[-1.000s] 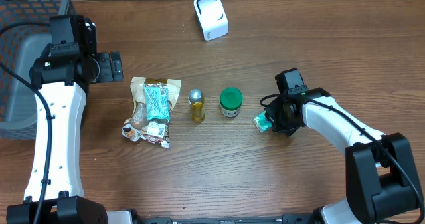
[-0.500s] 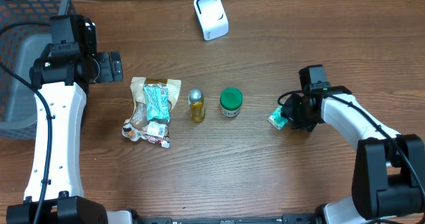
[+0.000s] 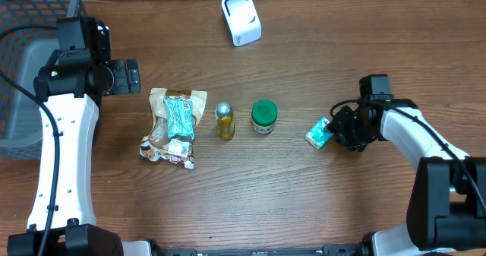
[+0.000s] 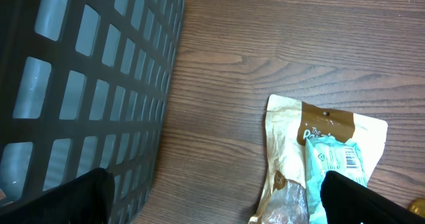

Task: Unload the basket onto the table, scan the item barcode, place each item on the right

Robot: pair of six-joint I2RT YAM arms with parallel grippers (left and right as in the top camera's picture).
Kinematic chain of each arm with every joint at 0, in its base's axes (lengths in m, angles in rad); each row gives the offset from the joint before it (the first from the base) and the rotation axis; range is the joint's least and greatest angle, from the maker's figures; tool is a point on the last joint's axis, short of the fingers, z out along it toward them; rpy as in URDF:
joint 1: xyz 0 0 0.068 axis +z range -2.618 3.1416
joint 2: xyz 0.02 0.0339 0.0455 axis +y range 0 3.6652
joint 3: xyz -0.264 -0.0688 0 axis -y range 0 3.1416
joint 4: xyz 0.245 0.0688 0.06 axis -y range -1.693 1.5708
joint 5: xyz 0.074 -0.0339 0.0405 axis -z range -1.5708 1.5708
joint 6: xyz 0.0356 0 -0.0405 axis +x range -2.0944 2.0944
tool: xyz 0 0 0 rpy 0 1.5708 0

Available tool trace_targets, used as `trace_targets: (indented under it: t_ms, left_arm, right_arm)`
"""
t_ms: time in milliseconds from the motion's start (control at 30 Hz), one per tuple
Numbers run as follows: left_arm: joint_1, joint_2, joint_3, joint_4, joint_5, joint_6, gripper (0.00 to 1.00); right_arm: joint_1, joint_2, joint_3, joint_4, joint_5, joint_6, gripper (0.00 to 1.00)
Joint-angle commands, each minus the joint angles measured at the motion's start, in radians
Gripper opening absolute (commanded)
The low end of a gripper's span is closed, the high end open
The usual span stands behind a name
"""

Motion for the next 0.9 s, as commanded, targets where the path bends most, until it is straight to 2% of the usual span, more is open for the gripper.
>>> trace_targets:
  t_ms: [0,367,567,767,867]
  left_arm:
    - [0.0,-0.015,0.023,0.003,-0.005,0.019,1.0]
    - [0.0,-0.015,0.023,0.003,-0.005,0.019,1.0]
    - [0.0,-0.015,0.023,0.003,-0.005,0.019,1.0]
    - [0.0,-0.015,0.023,0.003,-0.005,0.019,1.0]
    - [0.0,-0.015,0.023,0.003,-0.005,0.019,1.0]
  right_arm:
    - [-0.013,-0.036,0.002,-0.002,-0.04,-0.02,0.41]
    - [-0.008,-0.028,-0.008,0.014,-0.04,-0.008,0.37]
    - [0.01,-0.028,-0.067,0.09,-0.037,-0.008,0.36]
    - [0.033,-0.028,-0.091,0.112,0.024,0.014,0.29]
    - [0.035,-0.029,-0.087,0.111,0.042,0.013,0.06]
